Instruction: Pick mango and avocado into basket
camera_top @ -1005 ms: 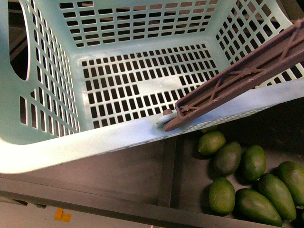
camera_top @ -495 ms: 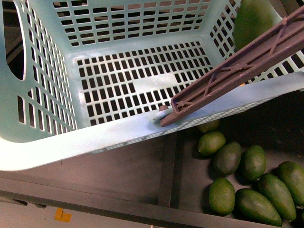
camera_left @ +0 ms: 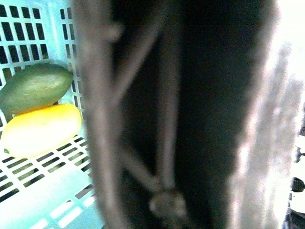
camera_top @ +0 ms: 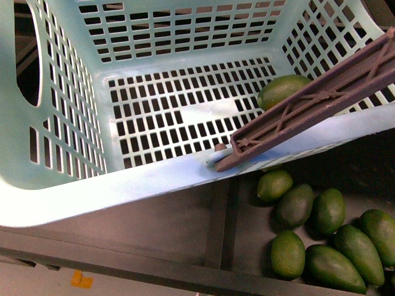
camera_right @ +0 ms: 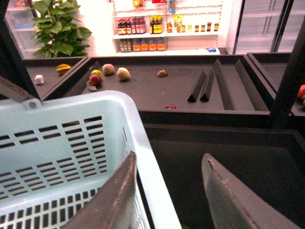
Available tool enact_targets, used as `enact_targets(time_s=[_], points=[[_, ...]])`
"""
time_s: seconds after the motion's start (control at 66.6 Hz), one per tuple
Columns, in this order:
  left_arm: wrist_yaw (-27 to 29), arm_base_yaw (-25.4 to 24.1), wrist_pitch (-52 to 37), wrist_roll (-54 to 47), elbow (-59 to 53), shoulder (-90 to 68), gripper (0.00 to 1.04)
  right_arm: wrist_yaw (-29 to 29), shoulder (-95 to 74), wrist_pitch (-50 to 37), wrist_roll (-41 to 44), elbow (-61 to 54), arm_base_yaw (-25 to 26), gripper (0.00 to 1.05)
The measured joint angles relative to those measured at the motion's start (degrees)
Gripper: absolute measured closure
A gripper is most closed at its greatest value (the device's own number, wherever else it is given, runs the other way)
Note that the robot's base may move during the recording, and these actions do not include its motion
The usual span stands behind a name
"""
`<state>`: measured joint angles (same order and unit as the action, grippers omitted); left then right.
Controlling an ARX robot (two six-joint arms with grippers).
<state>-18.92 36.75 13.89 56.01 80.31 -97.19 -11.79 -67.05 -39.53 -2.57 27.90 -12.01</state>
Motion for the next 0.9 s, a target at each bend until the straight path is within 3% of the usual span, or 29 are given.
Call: enact_targets(time_s=[0.24, 0.6, 0.66, 0.9], points=[[0.1, 0.0, 0.0, 0.3, 0.0, 0.0, 0.92, 3.7, 7.2, -1.9, 1.8, -10.1, 3.5, 1.03], [-0.1, 0.0, 0.0, 0.2, 0.0, 0.0, 0.92, 7.2, 18.1, -0.2, 2.2, -19.3, 7.2, 1.03], [0.0, 0.0, 0.0, 0.2, 0.0, 0.0, 0.92, 11.2, 20.5, 0.9, 2.2, -20.5, 10.0, 1.03], [0.0, 0.0, 0.0, 0.2, 0.0, 0.0, 0.92, 11.6, 27.6, 5.0, 2.2, -23.5, 11.8, 1.03]])
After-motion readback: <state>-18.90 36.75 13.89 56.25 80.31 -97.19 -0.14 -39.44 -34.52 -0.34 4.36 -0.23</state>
